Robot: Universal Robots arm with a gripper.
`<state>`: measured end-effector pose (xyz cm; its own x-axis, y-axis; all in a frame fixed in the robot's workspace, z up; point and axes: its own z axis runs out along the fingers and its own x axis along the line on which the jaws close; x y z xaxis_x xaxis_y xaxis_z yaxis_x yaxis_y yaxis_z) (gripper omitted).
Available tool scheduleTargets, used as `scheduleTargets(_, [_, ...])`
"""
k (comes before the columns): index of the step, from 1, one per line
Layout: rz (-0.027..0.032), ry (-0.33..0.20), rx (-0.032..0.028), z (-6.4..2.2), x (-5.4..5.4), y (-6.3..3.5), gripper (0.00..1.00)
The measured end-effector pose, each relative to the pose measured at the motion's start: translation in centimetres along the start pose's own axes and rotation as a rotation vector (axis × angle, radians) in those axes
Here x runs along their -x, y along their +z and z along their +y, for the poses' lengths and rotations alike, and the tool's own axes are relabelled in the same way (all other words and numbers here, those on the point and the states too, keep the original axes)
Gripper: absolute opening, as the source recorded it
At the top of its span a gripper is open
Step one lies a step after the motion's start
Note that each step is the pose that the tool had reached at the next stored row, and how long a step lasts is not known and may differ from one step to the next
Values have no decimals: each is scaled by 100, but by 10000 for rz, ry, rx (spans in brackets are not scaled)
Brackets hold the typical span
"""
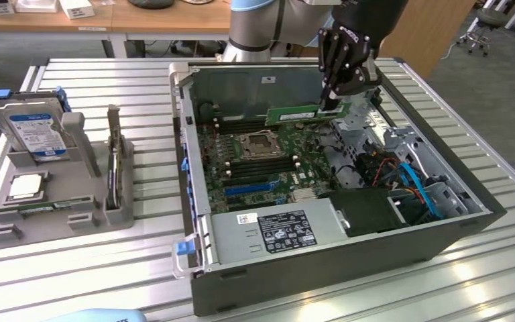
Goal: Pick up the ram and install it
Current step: 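Pick up the ram and move it above insertion slot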
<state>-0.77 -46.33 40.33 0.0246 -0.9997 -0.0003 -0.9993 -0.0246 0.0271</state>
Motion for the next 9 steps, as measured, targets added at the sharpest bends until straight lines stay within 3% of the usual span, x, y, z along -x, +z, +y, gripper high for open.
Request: scheduleTargets(9, [-2,122,-2,5,4,4,11])
